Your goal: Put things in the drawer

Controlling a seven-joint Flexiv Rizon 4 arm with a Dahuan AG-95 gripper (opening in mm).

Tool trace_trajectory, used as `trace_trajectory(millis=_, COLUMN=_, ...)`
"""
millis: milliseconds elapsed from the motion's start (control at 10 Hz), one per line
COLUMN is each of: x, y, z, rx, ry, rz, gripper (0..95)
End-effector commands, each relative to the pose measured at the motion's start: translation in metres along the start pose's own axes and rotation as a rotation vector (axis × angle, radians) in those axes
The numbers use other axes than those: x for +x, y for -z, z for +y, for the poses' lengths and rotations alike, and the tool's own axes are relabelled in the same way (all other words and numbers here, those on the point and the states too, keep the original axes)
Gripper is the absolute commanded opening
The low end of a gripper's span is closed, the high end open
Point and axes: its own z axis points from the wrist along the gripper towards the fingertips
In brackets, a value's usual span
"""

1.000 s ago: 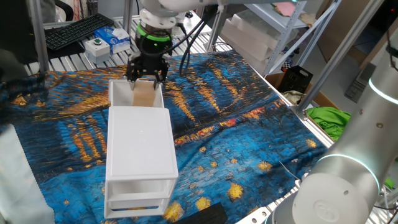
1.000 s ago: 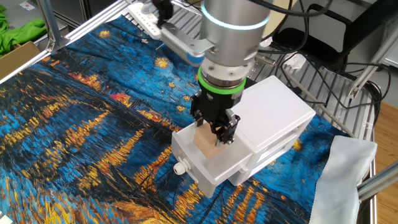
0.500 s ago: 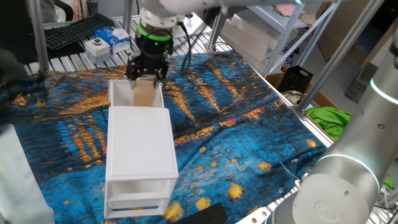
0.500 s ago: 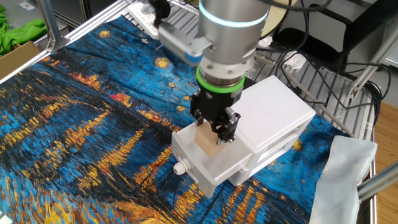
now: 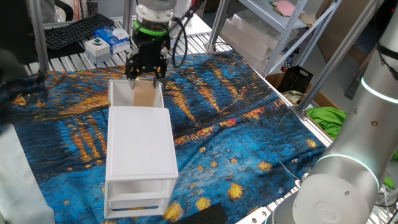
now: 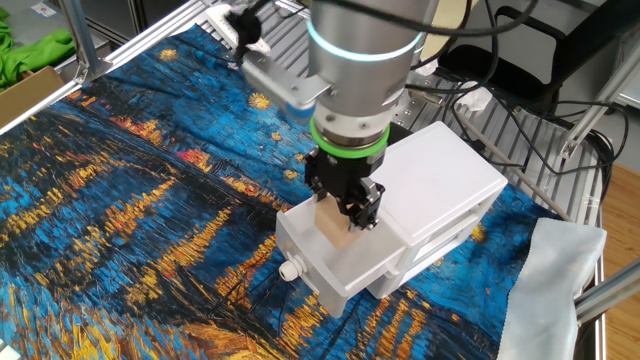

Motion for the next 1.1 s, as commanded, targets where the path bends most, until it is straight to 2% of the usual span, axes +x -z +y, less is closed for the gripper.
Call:
trace_trajectory(millis=100, x=0.002, y=0.000, z=-0.001, rx=0.009, ry=0.003, rz=-0.002, gripper=0.0)
trace_trajectory(millis=300, x=0.002, y=0.000, z=-0.001, rx=0.024, ry=0.010, rz=-0.018, gripper=0.0)
trace_trajectory(millis=700, x=0.001, y=-0.002, z=0.000, rx=0.026, ry=-0.001, rz=-0.030, gripper=0.0)
trace_trajectory(millis=1100, x=-0.005, y=-0.013, z=0.004, rx=0.023, ry=-0.016, rz=-0.037, gripper=0.0)
